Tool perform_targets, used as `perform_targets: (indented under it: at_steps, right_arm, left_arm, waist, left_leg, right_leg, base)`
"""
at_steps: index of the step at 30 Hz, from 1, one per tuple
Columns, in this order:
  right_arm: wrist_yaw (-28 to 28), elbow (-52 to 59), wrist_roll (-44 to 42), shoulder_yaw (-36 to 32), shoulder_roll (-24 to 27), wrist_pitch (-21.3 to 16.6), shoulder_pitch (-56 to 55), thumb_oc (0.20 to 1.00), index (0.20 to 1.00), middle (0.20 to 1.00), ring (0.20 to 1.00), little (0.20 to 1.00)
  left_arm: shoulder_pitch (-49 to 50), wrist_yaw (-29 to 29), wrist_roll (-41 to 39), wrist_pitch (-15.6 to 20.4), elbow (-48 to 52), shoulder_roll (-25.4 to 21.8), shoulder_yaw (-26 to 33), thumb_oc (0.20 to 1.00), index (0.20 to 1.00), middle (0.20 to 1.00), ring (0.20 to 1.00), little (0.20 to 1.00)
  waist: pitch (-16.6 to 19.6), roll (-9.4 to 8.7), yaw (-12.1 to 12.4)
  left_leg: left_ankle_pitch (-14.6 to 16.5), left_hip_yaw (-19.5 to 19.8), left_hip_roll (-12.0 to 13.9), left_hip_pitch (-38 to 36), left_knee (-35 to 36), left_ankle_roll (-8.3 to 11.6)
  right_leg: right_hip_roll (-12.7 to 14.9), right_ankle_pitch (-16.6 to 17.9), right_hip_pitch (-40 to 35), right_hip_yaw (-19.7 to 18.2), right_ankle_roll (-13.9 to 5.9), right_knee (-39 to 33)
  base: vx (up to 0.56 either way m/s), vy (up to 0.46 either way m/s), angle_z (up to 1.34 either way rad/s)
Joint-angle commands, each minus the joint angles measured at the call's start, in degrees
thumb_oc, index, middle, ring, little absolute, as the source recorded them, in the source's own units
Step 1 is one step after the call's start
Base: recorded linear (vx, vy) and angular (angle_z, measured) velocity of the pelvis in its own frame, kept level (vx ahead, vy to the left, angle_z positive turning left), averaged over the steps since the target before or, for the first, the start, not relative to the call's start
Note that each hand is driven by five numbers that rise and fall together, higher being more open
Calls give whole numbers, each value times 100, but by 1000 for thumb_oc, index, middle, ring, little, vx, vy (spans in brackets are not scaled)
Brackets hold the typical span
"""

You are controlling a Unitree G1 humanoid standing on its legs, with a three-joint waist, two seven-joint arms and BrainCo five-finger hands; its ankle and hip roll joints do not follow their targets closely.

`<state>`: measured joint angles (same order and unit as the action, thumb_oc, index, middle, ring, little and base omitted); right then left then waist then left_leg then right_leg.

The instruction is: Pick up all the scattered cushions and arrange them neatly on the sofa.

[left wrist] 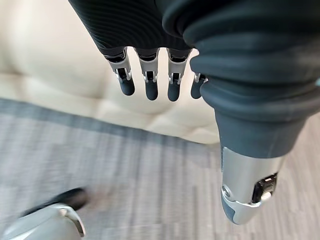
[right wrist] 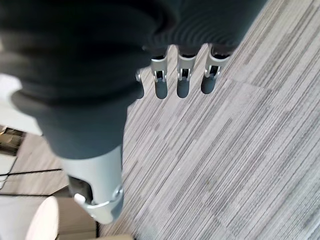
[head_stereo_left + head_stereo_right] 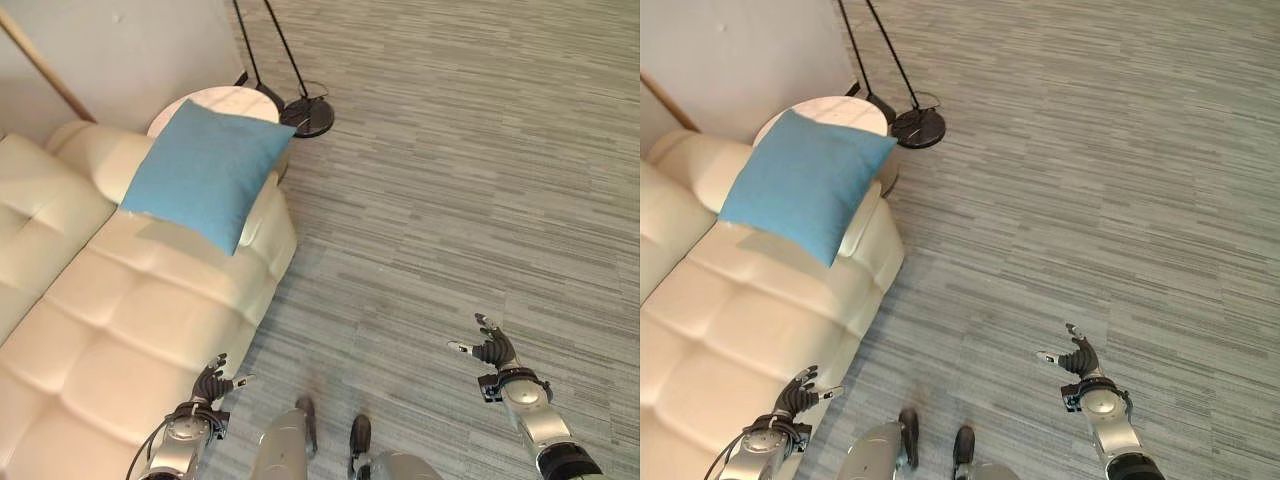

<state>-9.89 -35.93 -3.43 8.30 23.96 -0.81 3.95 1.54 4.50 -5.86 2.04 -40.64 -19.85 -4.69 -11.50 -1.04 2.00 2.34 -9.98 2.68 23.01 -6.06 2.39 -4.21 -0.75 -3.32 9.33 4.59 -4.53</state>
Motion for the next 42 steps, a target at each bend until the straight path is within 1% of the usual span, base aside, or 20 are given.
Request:
perform_targets:
  at_steps: [1, 2, 6, 7, 8, 10, 12, 13, 16, 17, 19, 22, 23, 26, 31, 34, 36, 38, 39, 42]
  right_arm:
    - [-178, 103, -87, -215, 225, -172, -237, 1000, 1000, 1000, 1000, 1000]
    - [-114, 79, -15, -199, 134, -98, -310, 1000, 1000, 1000, 1000, 1000]
    - [-36, 14, 72, -218, 8, -80, -409, 1000, 1000, 1000, 1000, 1000]
    - [30, 38, 133, -198, -34, -75, -405, 1000, 1000, 1000, 1000, 1000]
    - [30, 38, 133, -197, -35, -75, -405, 1000, 1000, 1000, 1000, 1000]
    - [76, 85, 182, -132, -58, -63, -372, 1000, 1000, 1000, 1000, 1000]
    - [105, 141, 207, -91, -96, -54, -313, 1000, 1000, 1000, 1000, 1000]
    - [120, 209, 176, -77, -70, -72, -276, 1000, 1000, 1000, 1000, 1000]
    - [115, 228, 96, -93, -46, -85, -262, 1000, 1000, 1000, 1000, 1000]
    - [97, 218, 57, -110, -8, -73, -284, 1000, 1000, 1000, 1000, 1000]
    - [78, 180, 62, -133, 19, -52, -332, 1000, 1000, 1000, 1000, 1000]
    - [72, 176, 80, -201, 52, -38, -422, 1000, 1000, 1000, 1000, 1000]
    - [108, 223, 21, -306, 69, -74, -552, 1000, 1000, 1000, 1000, 1000]
    - [128, 169, -40, -369, 97, -149, -578, 1000, 1000, 1000, 1000, 1000]
    - [109, 124, -192, -421, 182, -205, -489, 1000, 1000, 1000, 1000, 1000]
    - [60, 18, -177, -440, 247, -179, -462, 1000, 1000, 1000, 1000, 1000]
    - [41, 27, -153, -485, 287, -165, -500, 1000, 1000, 1000, 1000, 1000]
    - [41, 27, -153, -485, 286, -164, -501, 1000, 1000, 1000, 1000, 1000]
    - [-2, 127, -60, -523, 348, -166, -542, 1000, 1000, 1000, 1000, 1000]
    - [13, 400, 165, -605, 458, -172, -596, 1000, 1000, 1000, 1000, 1000]
  left_arm:
    - [-15, 160, -67, 132, 145, -182, -209, 1000, 1000, 1000, 1000, 1000]
    - [81, 177, -45, 92, 122, -223, -104, 1000, 1000, 1000, 1000, 1000]
    - [187, 137, 12, 63, 106, -264, -33, 1000, 1000, 1000, 1000, 1000]
    - [216, 122, 68, 34, 138, -322, -1, 1000, 1000, 1000, 1000, 1000]
    - [216, 122, 68, 33, 139, -323, 0, 1000, 1000, 1000, 1000, 1000]
    - [263, 141, 93, 20, 193, -394, 48, 1000, 1000, 1000, 1000, 1000]
    - [226, 203, 2, 29, 215, -403, 104, 1000, 1000, 1000, 1000, 1000]
    - [220, 209, -24, 50, 245, -392, 108, 1000, 1000, 1000, 1000, 1000]
    - [191, 238, -39, 83, 191, -377, 92, 1000, 1000, 1000, 1000, 1000]
    - [150, 237, -31, 83, 148, -344, 86, 1000, 1000, 1000, 1000, 1000]
    - [86, 240, -29, 93, 76, -304, 83, 1000, 1000, 1000, 1000, 1000]
    - [49, 228, 1, 100, 27, -280, 53, 1000, 1000, 1000, 1000, 1000]
    - [33, 189, 73, 111, 19, -270, -23, 1000, 1000, 1000, 1000, 1000]
    - [18, 170, 61, 121, -66, -216, -62, 1000, 1000, 1000, 1000, 1000]
    - [76, 105, -101, 118, -21, -223, -31, 1000, 1000, 1000, 1000, 1000]
    - [36, 105, -152, 113, -65, -231, -23, 1000, 1000, 1000, 1000, 1000]
    - [-21, 123, -183, 107, -83, -264, -17, 1000, 1000, 1000, 1000, 1000]
    - [-20, 123, -184, 107, -82, -265, -18, 1000, 1000, 1000, 1000, 1000]
    - [-69, 147, -204, 122, -73, -297, 9, 1000, 1000, 1000, 1000, 1000]
    - [18, 142, -320, 161, 69, -321, 160, 1000, 1000, 1000, 1000, 1000]
  waist:
    - [27, 16, 330]
    - [166, -22, 437]
    - [358, -191, 467]
    - [370, -313, 477]
    - [372, -317, 478]
    - [358, -391, 508]
    - [249, -249, 449]
    - [174, -171, 349]
    - [46, -91, 208]
    - [-65, -124, 77]
    - [-125, -137, -52]
    - [-153, -153, -144]
    - [-105, -168, -234]
    - [-2, -124, -277]
    - [51, -117, -316]
    - [117, -137, -349]
    - [175, -170, -374]
    - [179, -173, -378]
    - [206, -204, -374]
    - [276, -162, -352]
  left_leg:
    - [-853, -275, 17, -182, 151, 155]
    - [-915, -488, 73, -259, 203, 81]
    - [-799, -531, -80, -356, -49, -131]
    - [-540, -531, -196, -514, -134, -296]
    - [-537, -536, -199, -511, -136, -299]
    - [-244, -542, -313, -684, -244, -462]
    - [22, -290, -363, -1207, -191, -602]
    - [128, -48, -431, -1451, -162, -596]
    - [243, 263, -528, -1741, -111, -575]
    - [360, 590, -732, -1980, -113, -521]
    - [437, 989, -901, -2192, -77, -456]
    - [460, 1389, -1020, -2338, -52, -383]
    - [502, 1861, -1131, -2447, -148, -350]
    - [487, 2078, -1049, -2496, -271, -230]
    - [425, 1369, -601, -2036, -869, -43]
    - [373, 585, -119, -1834, -510, -19]
    - [77, 222, 155, -1688, -211, 63]
    - [68, 225, 152, -1689, -199, 64]
    - [-230, -81, 389, -1524, -43, 159]
    - [-274, -82, 428, -1737, 304, 187]
  right_leg:
    - [478, -785, 38, 74, -809, 785]
    - [475, -944, -242, -20, -858, 838]
    - [686, -987, -328, 23, -999, 1189]
    - [909, -560, -114, 48, -1240, 1907]
    - [914, -567, -106, 44, -1243, 1918]
    - [1215, 108, 142, 122, -1465, 2614]
    - [1216, 104, 962, 69, -1275, 3382]
    - [1097, -196, 1237, 55, -1158, 3041]
    - [888, -290, 1665, -82, -1089, 2572]
    - [687, -77, 1836, -380, -1171, 1775]
    - [470, 173, 2006, -762, -1265, 1251]
    - [402, 363, 2175, -1027, -1319, 1121]
    - [431, 418, 1988, -1274, -1257, 1046]
    - [494, 469, 1772, -1237, -1178, 1016]
    - [728, 279, 1413, -690, -1041, 934]
    - [871, 35, 1177, -344, -977, 863]
    - [945, -25, 1071, -173, -994, 806]
    - [947, -24, 1071, -169, -993, 803]
    - [992, -78, 923, -8, -1000, 743]
    - [947, -153, 734, 44, -1029, 773]
  base:
    - [542, 127, -11]
    - [491, 144, -21]
    - [444, 169, -26]
    - [224, 166, 9]
    - [318, 244, 22]
    - [296, 196, 31]
    - [451, 176, 62]
    - [330, 50, 83]
    - [351, -28, 86]
    - [457, -103, 97]
    - [342, -98, 127]
    - [294, -136, 170]
    - [423, -255, 182]
    - [233, -170, 170]
    - [125, -181, 129]
    - [60, -67, 68]
    - [61, -14, 72]
    - [52, -1, 35]
    - [193, 25, 32]
    - [155, 55, 17]
